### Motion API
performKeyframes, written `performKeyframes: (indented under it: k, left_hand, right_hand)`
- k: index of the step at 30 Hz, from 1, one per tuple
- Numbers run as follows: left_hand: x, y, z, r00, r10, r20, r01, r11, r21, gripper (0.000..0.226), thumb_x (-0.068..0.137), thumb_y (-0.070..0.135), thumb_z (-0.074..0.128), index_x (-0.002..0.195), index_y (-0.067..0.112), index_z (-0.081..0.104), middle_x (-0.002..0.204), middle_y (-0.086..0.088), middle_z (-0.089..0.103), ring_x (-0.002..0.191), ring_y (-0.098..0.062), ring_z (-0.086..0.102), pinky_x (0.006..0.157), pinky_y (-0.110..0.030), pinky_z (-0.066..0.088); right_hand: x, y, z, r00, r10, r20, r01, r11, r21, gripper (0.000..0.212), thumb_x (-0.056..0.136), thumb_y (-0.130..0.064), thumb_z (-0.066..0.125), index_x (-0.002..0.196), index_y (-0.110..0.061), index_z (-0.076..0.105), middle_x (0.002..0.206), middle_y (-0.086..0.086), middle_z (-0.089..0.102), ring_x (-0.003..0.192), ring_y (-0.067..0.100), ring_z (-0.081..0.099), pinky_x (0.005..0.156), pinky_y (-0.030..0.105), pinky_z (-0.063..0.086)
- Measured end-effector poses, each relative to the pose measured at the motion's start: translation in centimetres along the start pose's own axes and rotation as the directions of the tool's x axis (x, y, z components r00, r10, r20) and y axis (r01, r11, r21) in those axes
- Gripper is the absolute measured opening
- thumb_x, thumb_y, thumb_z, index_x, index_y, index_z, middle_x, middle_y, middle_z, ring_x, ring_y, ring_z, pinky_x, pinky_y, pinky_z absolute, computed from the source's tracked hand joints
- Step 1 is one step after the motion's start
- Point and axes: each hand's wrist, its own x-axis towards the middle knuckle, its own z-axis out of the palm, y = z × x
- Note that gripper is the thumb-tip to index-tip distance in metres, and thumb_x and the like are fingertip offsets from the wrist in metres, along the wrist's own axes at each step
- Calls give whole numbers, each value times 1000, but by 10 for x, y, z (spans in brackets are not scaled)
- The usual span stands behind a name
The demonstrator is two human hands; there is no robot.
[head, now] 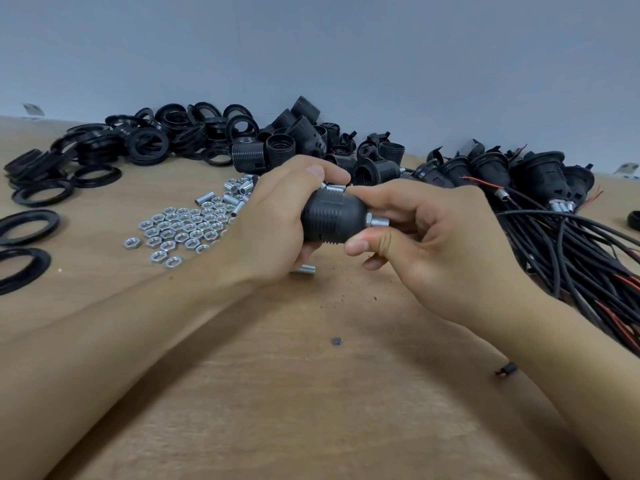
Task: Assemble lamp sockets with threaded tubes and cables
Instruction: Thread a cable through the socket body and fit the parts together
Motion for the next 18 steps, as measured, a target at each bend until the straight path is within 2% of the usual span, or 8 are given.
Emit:
performKeyframes:
  k: [3,6,8,10,12,14,16,18]
  left_hand:
    - [5,-3,-1,999,28,-19,-27,995,91,31,100,37,39,102,18,63,57,4,53,40,-12,48,38,-16,34]
    - [5,-7,0,996,84,17,-85,963,255,42,99,53,32,102,21,59,58,3,61,49,-5,51,52,-19,37]
    - [6,-10,-3,991,132,10,-127,933,337,50,99,57,28,95,19,61,59,7,62,50,-1,50,55,-20,38]
    - [11,-13,-11,979,199,-41,-163,890,427,48,102,54,29,84,23,60,60,12,62,53,-1,53,53,-14,37]
    - [20,-17,-24,966,238,-96,-131,780,612,39,102,52,39,81,28,60,65,12,63,61,-2,56,56,-17,38]
    - [29,-21,-38,960,237,-148,-36,630,776,28,98,48,49,80,30,60,70,13,64,69,-3,57,59,-24,40]
    - [36,-25,-51,961,207,-182,52,514,856,21,96,45,51,82,32,60,77,13,65,79,-8,59,59,-28,38]
    - [40,-26,-58,959,194,-209,103,448,888,17,95,43,51,87,32,60,84,13,65,86,-14,59,61,-30,38]
  right_hand:
    - [4,3,-6,1000,0,15,1,994,-107,36,85,-23,72,121,-20,67,90,-4,74,68,17,69,64,42,58]
    - [7,6,-11,1000,-9,6,10,982,-187,35,85,-29,66,120,-28,66,90,-10,72,73,15,67,67,42,56]
    - [8,9,-12,1000,18,-22,-22,983,-182,31,86,-30,65,117,-30,66,85,-10,71,74,15,67,66,43,56]
    - [10,13,-14,994,66,-85,-78,988,-137,27,88,-25,66,114,-32,66,84,-8,71,74,16,67,66,46,56]
    - [12,17,-17,979,106,-176,-123,988,-90,27,88,-22,65,112,-34,65,89,-7,71,76,19,67,68,50,56]
    - [13,18,-21,958,127,-258,-147,987,-59,27,88,-22,65,111,-36,65,90,-10,72,77,23,67,70,52,56]
    - [13,19,-23,946,138,-294,-158,986,-46,27,89,-22,65,110,-38,64,89,-11,72,73,25,66,66,51,57]
    - [12,20,-22,947,146,-286,-169,984,-57,28,90,-19,66,109,-40,63,88,-8,71,73,28,65,66,51,57]
